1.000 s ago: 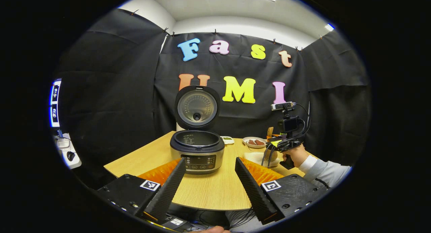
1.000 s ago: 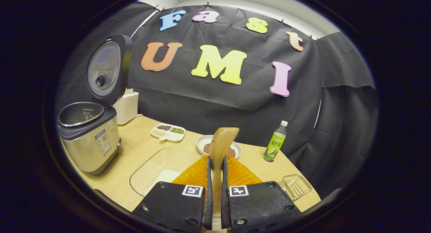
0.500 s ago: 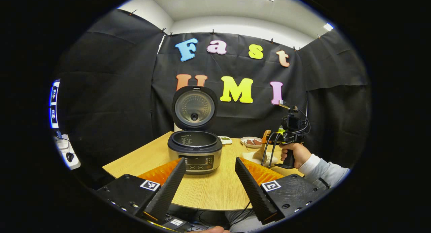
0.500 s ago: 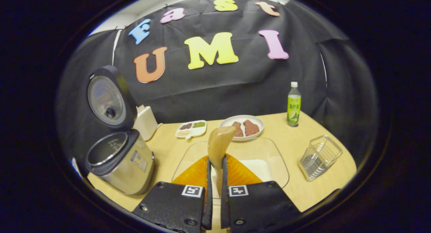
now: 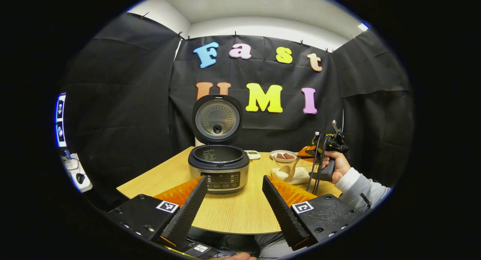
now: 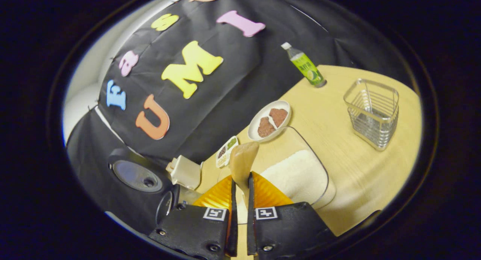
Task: Close the left gripper, press the button to open the rice cooker; take a wooden spoon from the chopstick holder with the right hand, scoop a spoonful of rice and pour it into the rice cooker, then put the wooden spoon back into the chopstick holder.
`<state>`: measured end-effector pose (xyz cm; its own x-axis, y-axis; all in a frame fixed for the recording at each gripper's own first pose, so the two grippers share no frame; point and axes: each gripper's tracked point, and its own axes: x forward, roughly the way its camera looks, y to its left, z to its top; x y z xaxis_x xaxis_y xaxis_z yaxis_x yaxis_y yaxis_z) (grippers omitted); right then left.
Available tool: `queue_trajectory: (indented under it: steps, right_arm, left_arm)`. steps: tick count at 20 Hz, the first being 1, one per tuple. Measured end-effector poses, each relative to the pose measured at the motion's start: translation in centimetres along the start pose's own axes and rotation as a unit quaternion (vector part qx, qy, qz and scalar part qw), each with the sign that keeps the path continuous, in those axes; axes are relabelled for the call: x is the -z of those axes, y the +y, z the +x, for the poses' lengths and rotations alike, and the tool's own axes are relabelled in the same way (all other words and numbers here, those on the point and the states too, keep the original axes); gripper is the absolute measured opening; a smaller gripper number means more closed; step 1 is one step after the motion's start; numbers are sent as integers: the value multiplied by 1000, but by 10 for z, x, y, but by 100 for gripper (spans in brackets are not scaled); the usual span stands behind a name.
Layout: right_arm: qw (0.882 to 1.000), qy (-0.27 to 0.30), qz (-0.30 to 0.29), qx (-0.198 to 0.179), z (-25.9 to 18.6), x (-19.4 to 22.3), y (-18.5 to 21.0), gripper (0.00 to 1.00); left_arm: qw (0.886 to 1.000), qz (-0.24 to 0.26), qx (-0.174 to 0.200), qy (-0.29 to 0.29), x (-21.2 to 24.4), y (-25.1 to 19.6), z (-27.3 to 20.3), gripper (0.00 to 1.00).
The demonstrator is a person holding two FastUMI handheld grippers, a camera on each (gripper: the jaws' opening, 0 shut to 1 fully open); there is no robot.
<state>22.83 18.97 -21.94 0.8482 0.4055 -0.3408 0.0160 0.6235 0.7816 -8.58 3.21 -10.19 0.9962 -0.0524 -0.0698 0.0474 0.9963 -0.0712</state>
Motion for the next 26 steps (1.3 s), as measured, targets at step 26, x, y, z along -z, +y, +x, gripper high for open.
queue_trajectory:
  steps: [26]
  right_arm:
    - [964,-42,251,-81,-50,-52,5,14]
  left_arm:
    - [1000,10,-24,2,-7,19,-6,94]
